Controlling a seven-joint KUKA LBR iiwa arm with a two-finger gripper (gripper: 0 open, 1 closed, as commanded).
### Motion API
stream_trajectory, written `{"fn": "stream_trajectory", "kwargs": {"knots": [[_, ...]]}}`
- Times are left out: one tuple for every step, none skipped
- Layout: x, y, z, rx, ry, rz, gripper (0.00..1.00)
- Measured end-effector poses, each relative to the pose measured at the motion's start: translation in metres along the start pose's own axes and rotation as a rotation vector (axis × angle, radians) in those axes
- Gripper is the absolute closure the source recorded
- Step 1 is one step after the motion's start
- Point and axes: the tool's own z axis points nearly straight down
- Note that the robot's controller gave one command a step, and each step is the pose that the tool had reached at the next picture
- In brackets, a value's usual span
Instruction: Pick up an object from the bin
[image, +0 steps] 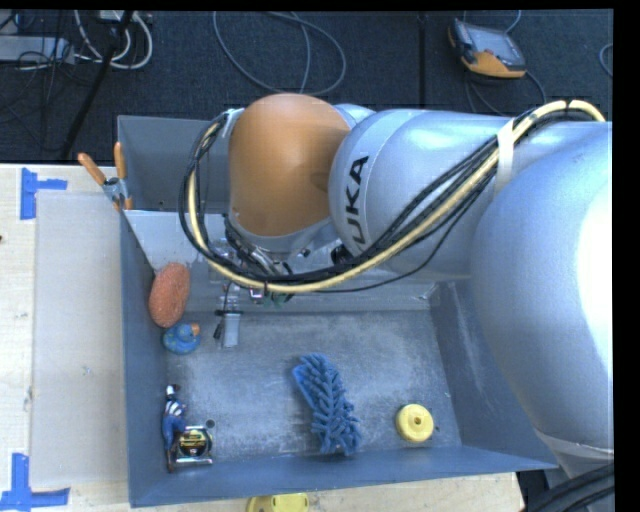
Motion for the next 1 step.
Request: {"fn": "stream_trajectory", "kwargs": {"knots": [[-0.0017, -0.0011, -0.0053, -0.001, -0.007, 0.004, 0.0]]}}
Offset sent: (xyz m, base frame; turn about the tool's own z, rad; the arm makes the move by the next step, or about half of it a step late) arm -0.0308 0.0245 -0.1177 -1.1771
